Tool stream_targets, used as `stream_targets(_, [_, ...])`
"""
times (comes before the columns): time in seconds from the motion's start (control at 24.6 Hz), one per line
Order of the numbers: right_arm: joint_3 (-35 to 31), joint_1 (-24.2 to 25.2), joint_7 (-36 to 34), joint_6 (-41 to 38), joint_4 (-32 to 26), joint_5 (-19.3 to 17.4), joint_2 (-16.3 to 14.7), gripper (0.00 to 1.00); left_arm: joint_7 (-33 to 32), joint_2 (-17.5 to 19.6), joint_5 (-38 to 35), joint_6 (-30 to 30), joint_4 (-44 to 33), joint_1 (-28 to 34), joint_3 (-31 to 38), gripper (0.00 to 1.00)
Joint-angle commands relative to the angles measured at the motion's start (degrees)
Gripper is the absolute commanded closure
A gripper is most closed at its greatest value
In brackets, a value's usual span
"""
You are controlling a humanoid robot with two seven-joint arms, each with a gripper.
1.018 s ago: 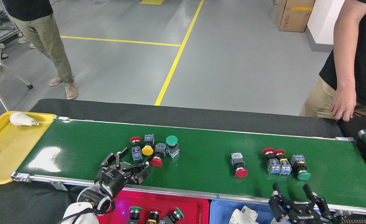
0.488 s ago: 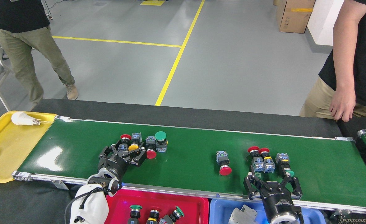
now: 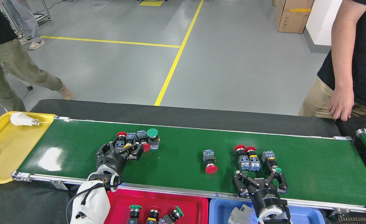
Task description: Pick switch part from conveyor to tray
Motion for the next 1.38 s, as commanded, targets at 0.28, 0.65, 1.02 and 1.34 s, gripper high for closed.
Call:
stream_targets(0.28, [2.90,-4.93,-0.15,0.08,3.32,-0.34,1.03,0.16,-3.95,3.00,6.61,-30.18,-37.88,28.24,-0.44,0.34])
stream_targets(0.65, [6.42,-9.15,-0.06,-0.98,8.60,-1.31,0.77,0.90,-4.12,3.26,6.78,-35.01,-38.41,34.40,1.23,0.00])
stream_targets(1.02, [13.45,-4.14,-0.06,-11.52,-5.20,-1.49,-3.71,0.98,14.78,-0.26,0.80,-15.50,-32.34,34.92,22.85,0.01])
stream_targets(1.34, [30.40,-4.49,-0.06,-23.03,-9.60,-0.43,-5.38,0.96,12.06,3.79,0.63,-15.15,-28.48,31.50,22.68,0.01])
